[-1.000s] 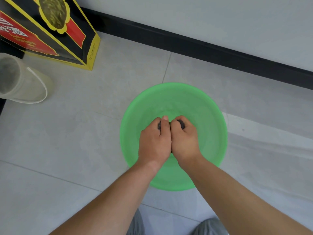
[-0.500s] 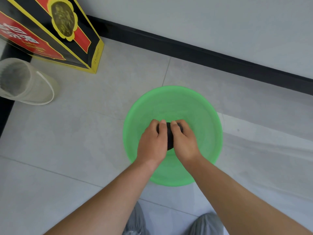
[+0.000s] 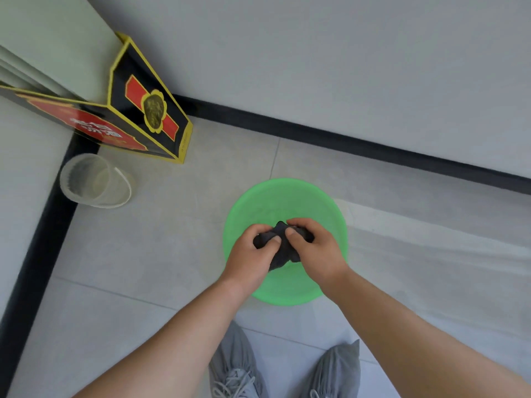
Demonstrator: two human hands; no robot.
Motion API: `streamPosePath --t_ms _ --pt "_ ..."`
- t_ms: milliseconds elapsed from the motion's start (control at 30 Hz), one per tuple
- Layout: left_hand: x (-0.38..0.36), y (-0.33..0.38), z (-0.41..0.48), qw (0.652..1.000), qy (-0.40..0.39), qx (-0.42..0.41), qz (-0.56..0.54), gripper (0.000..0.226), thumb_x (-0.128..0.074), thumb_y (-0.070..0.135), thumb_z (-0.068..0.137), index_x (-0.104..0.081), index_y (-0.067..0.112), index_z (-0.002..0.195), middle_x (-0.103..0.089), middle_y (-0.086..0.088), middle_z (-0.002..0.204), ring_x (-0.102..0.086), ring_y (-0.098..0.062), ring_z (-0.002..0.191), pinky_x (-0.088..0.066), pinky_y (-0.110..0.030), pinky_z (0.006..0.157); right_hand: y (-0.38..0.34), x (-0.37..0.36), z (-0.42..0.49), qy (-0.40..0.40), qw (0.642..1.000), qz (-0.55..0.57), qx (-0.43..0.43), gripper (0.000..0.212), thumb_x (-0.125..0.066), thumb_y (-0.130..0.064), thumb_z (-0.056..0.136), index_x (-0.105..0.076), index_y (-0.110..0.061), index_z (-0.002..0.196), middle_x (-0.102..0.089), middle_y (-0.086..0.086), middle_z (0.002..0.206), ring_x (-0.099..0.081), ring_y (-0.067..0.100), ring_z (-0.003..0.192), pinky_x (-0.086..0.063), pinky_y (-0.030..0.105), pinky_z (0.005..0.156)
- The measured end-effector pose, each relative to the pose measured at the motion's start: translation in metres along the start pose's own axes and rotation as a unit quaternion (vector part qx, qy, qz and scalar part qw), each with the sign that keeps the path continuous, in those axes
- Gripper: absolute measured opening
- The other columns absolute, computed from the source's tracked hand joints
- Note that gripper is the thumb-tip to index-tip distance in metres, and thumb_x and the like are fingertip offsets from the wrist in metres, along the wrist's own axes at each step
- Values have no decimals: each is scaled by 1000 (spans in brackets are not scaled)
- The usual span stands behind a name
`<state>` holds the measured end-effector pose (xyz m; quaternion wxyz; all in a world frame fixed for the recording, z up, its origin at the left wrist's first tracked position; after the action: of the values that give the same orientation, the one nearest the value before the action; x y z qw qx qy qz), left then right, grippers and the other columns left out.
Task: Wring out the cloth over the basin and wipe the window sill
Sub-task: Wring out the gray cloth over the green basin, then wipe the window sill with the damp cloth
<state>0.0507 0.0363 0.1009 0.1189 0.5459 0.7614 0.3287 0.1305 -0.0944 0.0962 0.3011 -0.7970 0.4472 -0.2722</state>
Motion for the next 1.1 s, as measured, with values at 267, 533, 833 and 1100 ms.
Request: streamPosePath --t_ms 267,533,833,1100 --pt "55 128 -134 999 19 -29 14 13 -70 20 87 -65 25 97 -71 3 97 -66 -15 96 -47 -23 72 -147 19 -116 -22 999 -15 34 20 -72 -14 86 -69 -32 92 -72 -17 85 -65 -1 84 -55 25 79" --pt "62 282 -248 986 29 -119 116 23 -68 19 88 -63 39 98 -65 11 106 -59 -10 97 -41 -27 78 -299 84 -217 0 994 20 104 18 -73 -35 73 -74 -35 91 -73 -15 89 -67 3 81 -59 29 75" --pt "-130 464 -296 949 -115 -270 116 19 -62 17 94 -61 33 105 -68 19 101 -59 15 85 -43 -4 70 -409 320 -232 106 980 67 157 16 -72 -14 87 -73 -24 99 -73 3 95 -71 16 85 -57 26 59" --pt "-292 556 -251 965 -97 -240 38 31 -66 19 92 -53 30 118 -65 -1 112 -67 -13 98 -57 -25 82 -448 496 -144 128 976 80 157 16 -71 -17 89 -70 -25 103 -68 7 102 -71 23 87 -61 32 64"
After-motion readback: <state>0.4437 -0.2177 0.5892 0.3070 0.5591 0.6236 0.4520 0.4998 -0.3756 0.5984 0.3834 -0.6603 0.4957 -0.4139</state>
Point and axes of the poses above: each hand's wrist, its own z-axis towards the middle knuckle, its own x-axis out of the back of the hand, y = z × x, the point moved 9 cm from there along z, towards the middle knuckle
